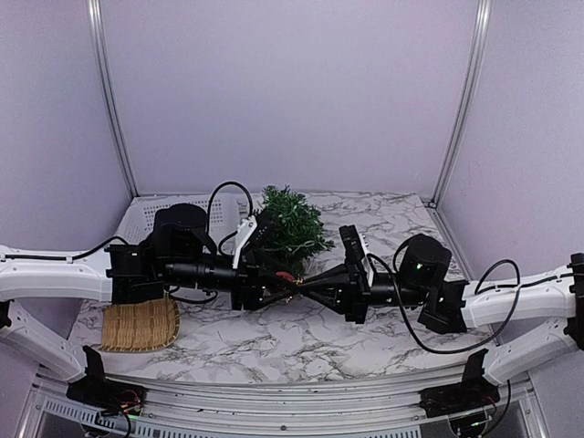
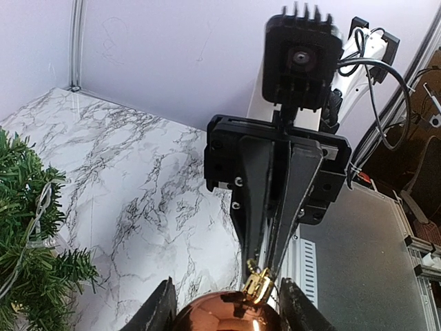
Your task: Decorate the small christmas tree
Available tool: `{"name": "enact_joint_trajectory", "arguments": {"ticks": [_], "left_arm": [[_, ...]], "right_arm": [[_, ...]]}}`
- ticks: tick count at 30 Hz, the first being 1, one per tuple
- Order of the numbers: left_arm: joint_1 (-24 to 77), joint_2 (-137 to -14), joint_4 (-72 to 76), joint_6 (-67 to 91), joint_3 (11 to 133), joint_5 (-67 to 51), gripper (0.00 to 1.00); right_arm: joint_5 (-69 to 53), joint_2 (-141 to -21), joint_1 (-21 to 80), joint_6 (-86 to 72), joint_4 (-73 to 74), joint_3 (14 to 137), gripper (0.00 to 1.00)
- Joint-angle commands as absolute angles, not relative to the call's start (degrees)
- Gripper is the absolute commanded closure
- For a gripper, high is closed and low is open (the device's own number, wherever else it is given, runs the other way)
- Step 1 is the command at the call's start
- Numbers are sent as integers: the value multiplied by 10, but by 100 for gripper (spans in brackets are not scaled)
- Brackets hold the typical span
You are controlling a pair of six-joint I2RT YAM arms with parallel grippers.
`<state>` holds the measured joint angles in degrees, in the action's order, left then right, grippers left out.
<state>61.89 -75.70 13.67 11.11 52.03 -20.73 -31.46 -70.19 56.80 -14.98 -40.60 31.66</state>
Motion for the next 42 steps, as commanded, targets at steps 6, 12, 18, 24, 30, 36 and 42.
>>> {"name": "enact_joint_trajectory", "arguments": {"ticks": [6,12,18,24,30,36,42], "left_arm": [[622,-736,162,84,504,-204,68],[622,-739,161,77,503,-193,68],[622,-755,161,79,512,-169,69],[622,-763,161,75,501,-117,69],[621,-774,159,71,491,-70,69],[621,-795,156,73,489,-36,69],[621,-799,156,72,477,-12,69]], "right_arm": [[-314,-660,572,-126,-398,309,100],[-286,-651,571,-118,-370,307,100],[-245,-664,571,-107,-339,312,100],[-186,-681,571,-101,-320,316,100],[-150,-702,570,-98,-314,319,100],[-125,-726,566,-97,-318,318,100],[-120,-740,565,-92,-318,326,100]]}}
